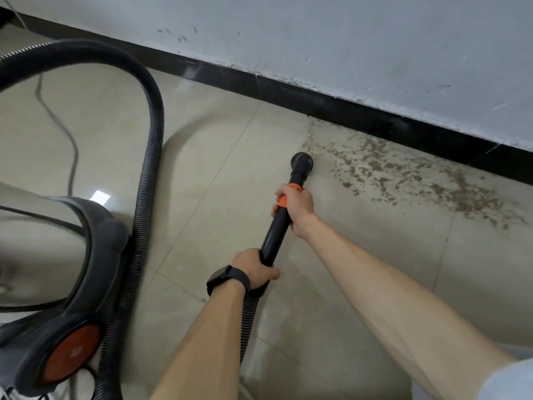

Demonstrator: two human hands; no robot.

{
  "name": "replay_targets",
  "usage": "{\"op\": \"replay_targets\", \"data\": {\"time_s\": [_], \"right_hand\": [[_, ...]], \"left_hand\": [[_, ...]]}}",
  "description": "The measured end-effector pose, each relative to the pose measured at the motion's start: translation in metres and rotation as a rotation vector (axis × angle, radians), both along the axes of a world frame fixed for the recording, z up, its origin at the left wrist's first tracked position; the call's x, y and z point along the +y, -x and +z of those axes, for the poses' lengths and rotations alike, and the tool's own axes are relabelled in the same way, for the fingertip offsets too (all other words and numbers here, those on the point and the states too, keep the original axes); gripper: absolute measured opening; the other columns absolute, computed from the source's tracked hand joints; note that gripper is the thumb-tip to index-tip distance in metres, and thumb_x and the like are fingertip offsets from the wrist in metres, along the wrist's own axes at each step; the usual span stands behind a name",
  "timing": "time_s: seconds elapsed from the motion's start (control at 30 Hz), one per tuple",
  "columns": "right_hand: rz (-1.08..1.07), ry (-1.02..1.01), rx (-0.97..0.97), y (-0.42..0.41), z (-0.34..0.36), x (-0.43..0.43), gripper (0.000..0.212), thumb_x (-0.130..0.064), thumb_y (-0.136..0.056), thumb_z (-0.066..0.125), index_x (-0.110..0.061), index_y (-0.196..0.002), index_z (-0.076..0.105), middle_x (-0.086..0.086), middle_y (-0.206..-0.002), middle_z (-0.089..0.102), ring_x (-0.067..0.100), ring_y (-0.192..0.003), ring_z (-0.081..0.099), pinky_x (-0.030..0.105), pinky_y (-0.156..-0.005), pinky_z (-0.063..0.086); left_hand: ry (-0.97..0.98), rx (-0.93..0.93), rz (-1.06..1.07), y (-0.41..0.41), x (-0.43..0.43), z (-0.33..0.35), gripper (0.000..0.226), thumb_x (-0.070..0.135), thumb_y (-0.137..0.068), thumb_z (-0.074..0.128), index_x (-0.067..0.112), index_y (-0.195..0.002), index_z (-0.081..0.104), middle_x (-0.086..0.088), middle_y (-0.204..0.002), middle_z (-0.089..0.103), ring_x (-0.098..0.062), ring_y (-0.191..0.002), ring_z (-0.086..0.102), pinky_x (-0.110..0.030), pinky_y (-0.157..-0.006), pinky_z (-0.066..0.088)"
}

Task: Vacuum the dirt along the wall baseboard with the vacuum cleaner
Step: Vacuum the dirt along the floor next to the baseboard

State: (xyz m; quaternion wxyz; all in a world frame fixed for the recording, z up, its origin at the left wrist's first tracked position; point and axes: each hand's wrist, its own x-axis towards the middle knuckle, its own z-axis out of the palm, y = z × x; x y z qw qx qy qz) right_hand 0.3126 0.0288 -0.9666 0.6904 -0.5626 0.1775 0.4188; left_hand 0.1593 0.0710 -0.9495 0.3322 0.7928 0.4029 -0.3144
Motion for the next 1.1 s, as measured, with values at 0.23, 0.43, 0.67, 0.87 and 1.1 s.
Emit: {"op": "replay_targets", "data": {"time_s": [0.23, 0.43, 0.67, 0.87, 1.1], "right_hand": [[0.054, -0.031, 0.027, -0.018, -0.006, 0.000, 0.011, -0.002, -0.081, 0.061, -0.009, -0.077, 0.054, 0.005, -0.061, 0.052, 0.020, -0.043, 0.051, 0.031, -0.049, 0.052], [0.048, -0.022, 0.016, -0.024, -0.005, 0.003, 0.012, -0.003, -0.087, 0.064, -0.008, -0.089, 0.053, 0.005, -0.065, 0.052, 0.019, -0.045, 0.053, 0.030, -0.050, 0.052], [0.011, -0.008, -0.006, -0.015, -0.009, 0.009, 0.012, -0.001, -0.087, 0.065, -0.006, -0.087, 0.054, 0.003, -0.061, 0.056, 0.019, -0.048, 0.059, 0.033, -0.054, 0.056], [-0.055, 0.150, -0.110, -0.026, -0.015, 0.012, 0.014, -0.006, -0.084, 0.062, -0.008, -0.093, 0.052, -0.001, -0.059, 0.052, 0.015, -0.038, 0.045, 0.029, -0.047, 0.045], [-0.063, 0.228, -0.178, -0.059, -0.013, 0.021, 0.016, -0.007, -0.082, 0.062, -0.010, -0.093, 0.050, -0.002, -0.055, 0.051, 0.015, -0.035, 0.044, 0.029, -0.045, 0.045]], "left_hand": [[-0.074, -0.006, -0.048, -0.013, 0.002, -0.013, 0.037, 0.049, -0.068, 0.071, 0.026, -0.094, 0.056, 0.005, -0.078, 0.059, -0.015, -0.069, 0.061, -0.030, -0.064, 0.055], [-0.025, 0.010, -0.037, -0.026, 0.012, -0.027, 0.037, 0.050, -0.061, 0.068, 0.028, -0.088, 0.056, 0.006, -0.076, 0.061, -0.011, -0.066, 0.061, -0.025, -0.057, 0.049], [-0.016, -0.020, 0.059, -0.047, 0.023, -0.028, 0.032, 0.045, -0.049, 0.069, 0.027, -0.073, 0.055, 0.004, -0.068, 0.064, -0.013, -0.058, 0.063, -0.020, -0.049, 0.043], [0.041, -0.096, 0.012, -0.062, 0.010, -0.034, 0.033, 0.050, -0.053, 0.069, 0.032, -0.074, 0.051, 0.007, -0.071, 0.060, -0.010, -0.061, 0.060, -0.022, -0.049, 0.040], [-0.019, -0.228, 0.046, -0.080, 0.009, -0.036, 0.034, 0.050, -0.066, 0.066, 0.032, -0.091, 0.051, 0.007, -0.078, 0.061, -0.011, -0.066, 0.061, -0.026, -0.056, 0.047]]}}
